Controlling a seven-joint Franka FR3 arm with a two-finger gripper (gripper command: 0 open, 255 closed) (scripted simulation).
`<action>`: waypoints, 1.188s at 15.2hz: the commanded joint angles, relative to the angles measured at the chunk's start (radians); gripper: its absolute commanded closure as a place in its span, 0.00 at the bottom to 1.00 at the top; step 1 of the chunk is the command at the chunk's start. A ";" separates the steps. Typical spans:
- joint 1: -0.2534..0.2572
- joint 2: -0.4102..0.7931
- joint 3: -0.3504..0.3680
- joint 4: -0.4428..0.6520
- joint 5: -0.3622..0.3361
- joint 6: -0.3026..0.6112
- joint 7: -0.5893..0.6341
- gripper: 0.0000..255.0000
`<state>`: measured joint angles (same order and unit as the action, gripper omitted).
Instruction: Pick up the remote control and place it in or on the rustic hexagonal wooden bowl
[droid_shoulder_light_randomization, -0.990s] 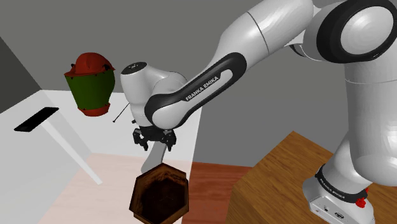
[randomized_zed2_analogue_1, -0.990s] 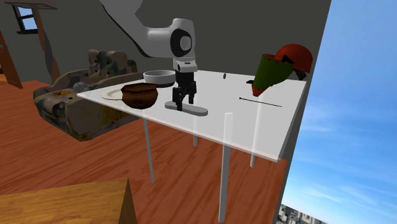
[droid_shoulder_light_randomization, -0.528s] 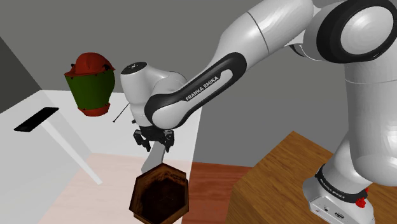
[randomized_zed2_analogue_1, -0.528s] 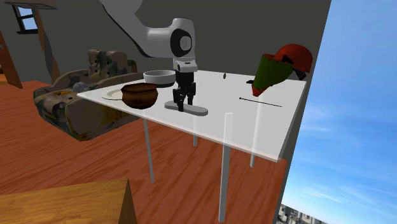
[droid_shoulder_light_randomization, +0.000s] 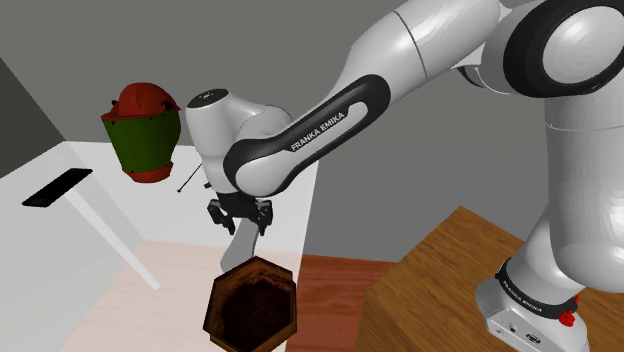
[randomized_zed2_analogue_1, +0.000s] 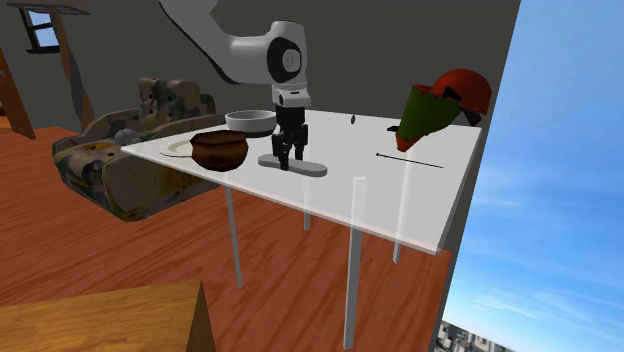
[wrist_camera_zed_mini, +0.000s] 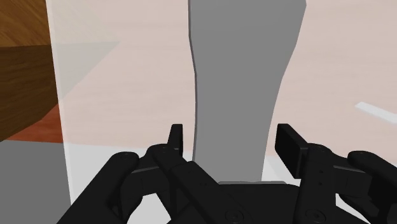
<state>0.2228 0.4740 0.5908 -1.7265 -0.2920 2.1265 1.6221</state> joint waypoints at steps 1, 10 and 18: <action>-0.004 -0.016 0.006 0.008 0.010 -0.022 -0.006 1.00; -0.013 -0.063 0.025 0.068 0.045 -0.121 -0.027 1.00; -0.015 -0.091 0.036 0.139 0.067 -0.215 -0.042 1.00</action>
<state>0.2074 0.3849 0.6258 -1.5994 -0.2267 1.9253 1.5817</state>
